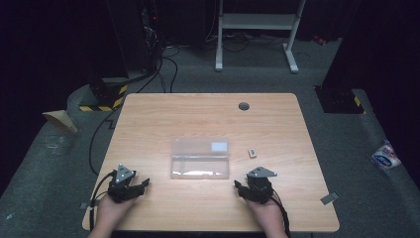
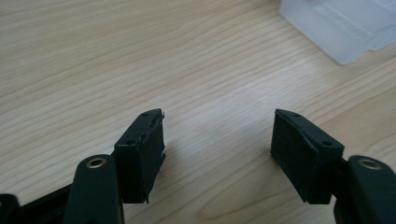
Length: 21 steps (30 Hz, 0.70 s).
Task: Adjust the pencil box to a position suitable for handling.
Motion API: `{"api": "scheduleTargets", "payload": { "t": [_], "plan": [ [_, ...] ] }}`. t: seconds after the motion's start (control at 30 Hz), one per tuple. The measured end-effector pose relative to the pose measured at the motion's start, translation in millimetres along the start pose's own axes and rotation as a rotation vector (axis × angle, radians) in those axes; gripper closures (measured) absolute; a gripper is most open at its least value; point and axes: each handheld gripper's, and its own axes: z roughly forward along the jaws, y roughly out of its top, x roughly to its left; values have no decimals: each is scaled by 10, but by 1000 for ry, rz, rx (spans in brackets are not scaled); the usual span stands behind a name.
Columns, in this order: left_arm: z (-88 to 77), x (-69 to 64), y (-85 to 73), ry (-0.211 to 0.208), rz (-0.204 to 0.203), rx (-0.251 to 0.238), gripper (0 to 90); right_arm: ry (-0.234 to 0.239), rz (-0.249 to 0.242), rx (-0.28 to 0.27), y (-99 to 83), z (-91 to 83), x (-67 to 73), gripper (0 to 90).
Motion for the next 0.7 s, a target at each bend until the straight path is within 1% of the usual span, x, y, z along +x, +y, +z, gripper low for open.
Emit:
{"api": "scheduleTargets", "payload": {
  "t": [0.03,0.07,0.1,0.13,0.17,0.2,0.23,0.27,0.33,0.37,0.4,0.43,0.53,0.6,0.63,0.7],
  "plan": [
    [-10,34,-28,-17,-34,-4,325,-5,7,-9,-29,-29,-24,440],
    [-17,28,-35,-12,-31,-3,301,-3,23,-5,-42,-46,-38,444],
    [-16,10,-35,-8,-28,2,297,0,39,-4,-51,-59,-57,445],
    [-16,10,-35,-8,-28,2,288,0,39,-4,-51,-59,-57,445],
    [-5,-11,-31,-3,-18,2,288,-3,42,-8,-58,-69,-83,445],
    [10,-33,-21,-19,-13,11,230,-20,51,-8,-65,-91,-116,444],
    [10,-33,-21,-19,-13,11,211,-30,53,-9,-67,-96,-134,445],
    [11,-33,-20,-20,-14,12,209,-32,63,-5,-66,-99,-150,445],
    [13,-34,-20,-20,-15,11,202,-34,65,-5,-65,-97,-170,444],
    [16,-34,-16,-23,-7,16,193,-39,82,2,-59,-99,-190,430],
    [16,-34,-16,-23,-7,16,187,-39,82,2,-59,-99,-190,430],
    [18,-36,-15,-23,-8,16,186,-41,109,2,-57,-106,-204,426],
    [26,-43,-8,-19,-13,18,184,-39,133,-1,-49,-111,-233,424],
    [43,-50,5,-14,-18,19,173,-49,139,10,-30,-106,-252,433],
    [49,-50,10,-13,-16,21,166,-55,149,16,-18,-105,-259,433],
    [54,-48,14,-15,-14,21,159,-66,153,14,11,-102,-281,433]
  ]
}}
